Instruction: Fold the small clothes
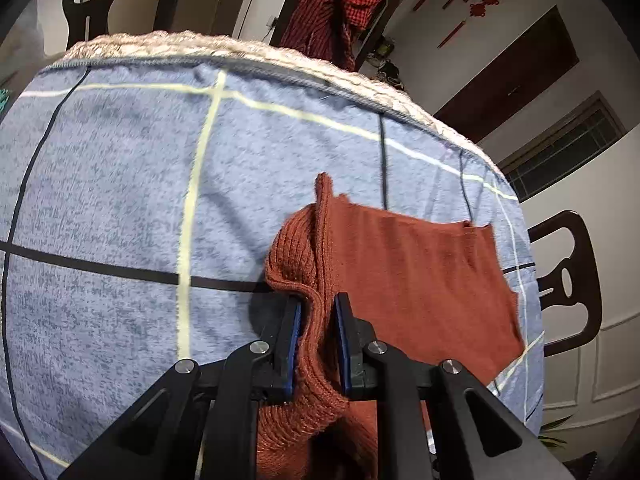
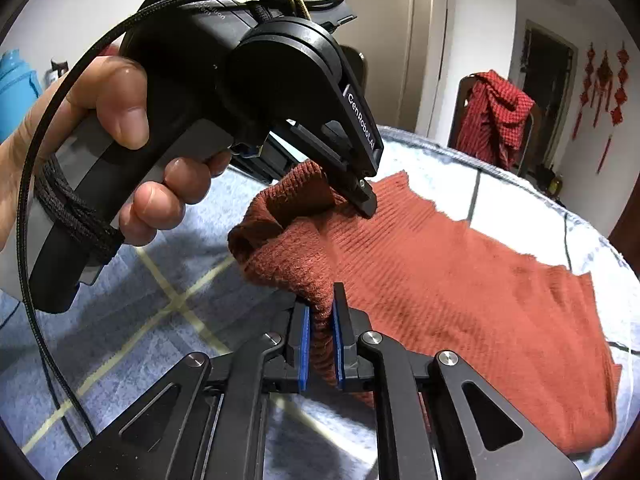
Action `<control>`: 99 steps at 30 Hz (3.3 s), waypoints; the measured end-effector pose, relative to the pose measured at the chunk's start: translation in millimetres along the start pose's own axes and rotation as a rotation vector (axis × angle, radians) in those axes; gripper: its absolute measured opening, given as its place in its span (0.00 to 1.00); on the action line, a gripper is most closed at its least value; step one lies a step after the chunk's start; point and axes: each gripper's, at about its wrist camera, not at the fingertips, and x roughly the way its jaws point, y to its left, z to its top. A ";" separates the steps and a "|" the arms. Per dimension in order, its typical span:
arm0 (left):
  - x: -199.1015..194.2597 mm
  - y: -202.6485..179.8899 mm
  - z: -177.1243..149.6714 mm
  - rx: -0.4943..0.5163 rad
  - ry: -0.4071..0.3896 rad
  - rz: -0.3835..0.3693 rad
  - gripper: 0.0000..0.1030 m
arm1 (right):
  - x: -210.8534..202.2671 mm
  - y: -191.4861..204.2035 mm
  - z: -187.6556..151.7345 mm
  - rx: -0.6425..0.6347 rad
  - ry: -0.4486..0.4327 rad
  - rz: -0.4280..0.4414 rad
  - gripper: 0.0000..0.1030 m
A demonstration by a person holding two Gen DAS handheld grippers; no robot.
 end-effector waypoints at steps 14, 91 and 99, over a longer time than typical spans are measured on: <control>-11.2 -69.7 6.4 0.057 -0.040 -0.021 0.17 | -48.4 -34.9 -6.1 0.110 -0.075 -0.028 0.08; 33.0 -150.6 -23.7 0.158 -0.006 -0.046 0.60 | -56.0 -223.9 -67.9 0.778 0.024 0.225 0.22; 39.0 -147.3 -32.1 0.144 -0.032 -0.038 0.60 | -71.0 -221.8 -44.0 0.670 -0.052 0.150 0.19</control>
